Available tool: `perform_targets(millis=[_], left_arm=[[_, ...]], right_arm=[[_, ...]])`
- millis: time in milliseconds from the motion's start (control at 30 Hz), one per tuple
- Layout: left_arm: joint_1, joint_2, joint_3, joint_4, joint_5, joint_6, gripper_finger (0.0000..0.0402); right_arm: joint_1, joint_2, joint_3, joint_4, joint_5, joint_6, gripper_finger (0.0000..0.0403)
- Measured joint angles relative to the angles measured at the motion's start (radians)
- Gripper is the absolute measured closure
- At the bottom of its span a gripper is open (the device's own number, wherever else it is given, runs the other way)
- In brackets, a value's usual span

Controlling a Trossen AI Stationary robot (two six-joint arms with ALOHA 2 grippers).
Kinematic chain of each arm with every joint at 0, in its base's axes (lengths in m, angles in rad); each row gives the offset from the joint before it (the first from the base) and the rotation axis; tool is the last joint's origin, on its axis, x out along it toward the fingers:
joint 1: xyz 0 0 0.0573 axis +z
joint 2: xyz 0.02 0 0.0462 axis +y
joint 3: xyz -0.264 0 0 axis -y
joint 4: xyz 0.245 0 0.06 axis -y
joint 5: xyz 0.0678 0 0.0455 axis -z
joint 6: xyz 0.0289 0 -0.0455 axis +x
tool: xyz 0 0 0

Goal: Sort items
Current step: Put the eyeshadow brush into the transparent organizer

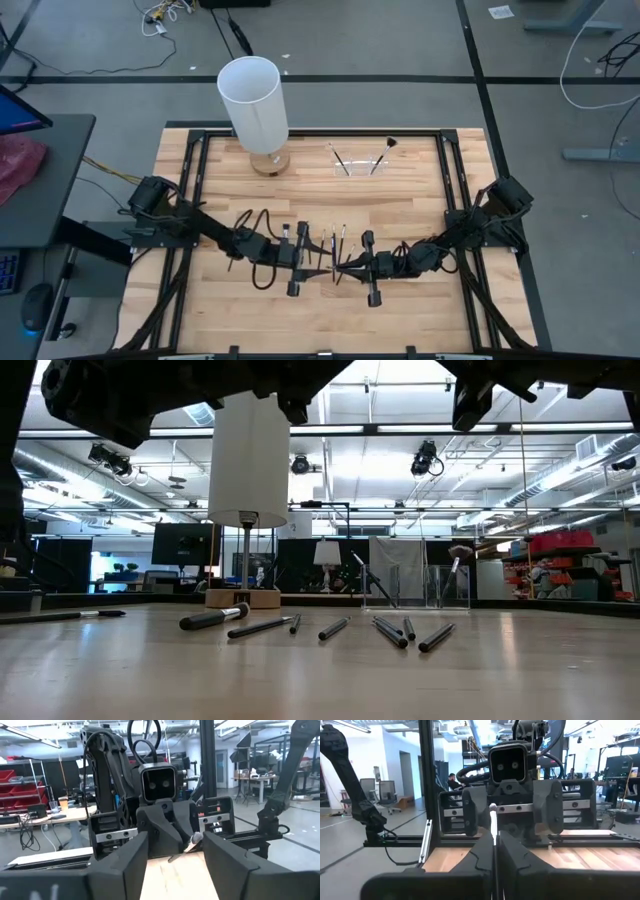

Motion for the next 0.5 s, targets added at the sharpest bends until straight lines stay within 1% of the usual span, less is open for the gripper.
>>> perform_targets(millis=[200, 500], left_arm=[[0.0, 0.0, 0.001, -0.008, 0.004, 0.0, 0.0267], [0.0, 0.0, 0.007, -0.006, 0.067, 0.001, 0.0364]], right_arm=[[0.0, 0.0, 0.0, 0.0, 0.001, 0.0, 0.0394], [0.0, 0.001, 0.0, -0.017, 0.0, 0.001, 0.0394]])
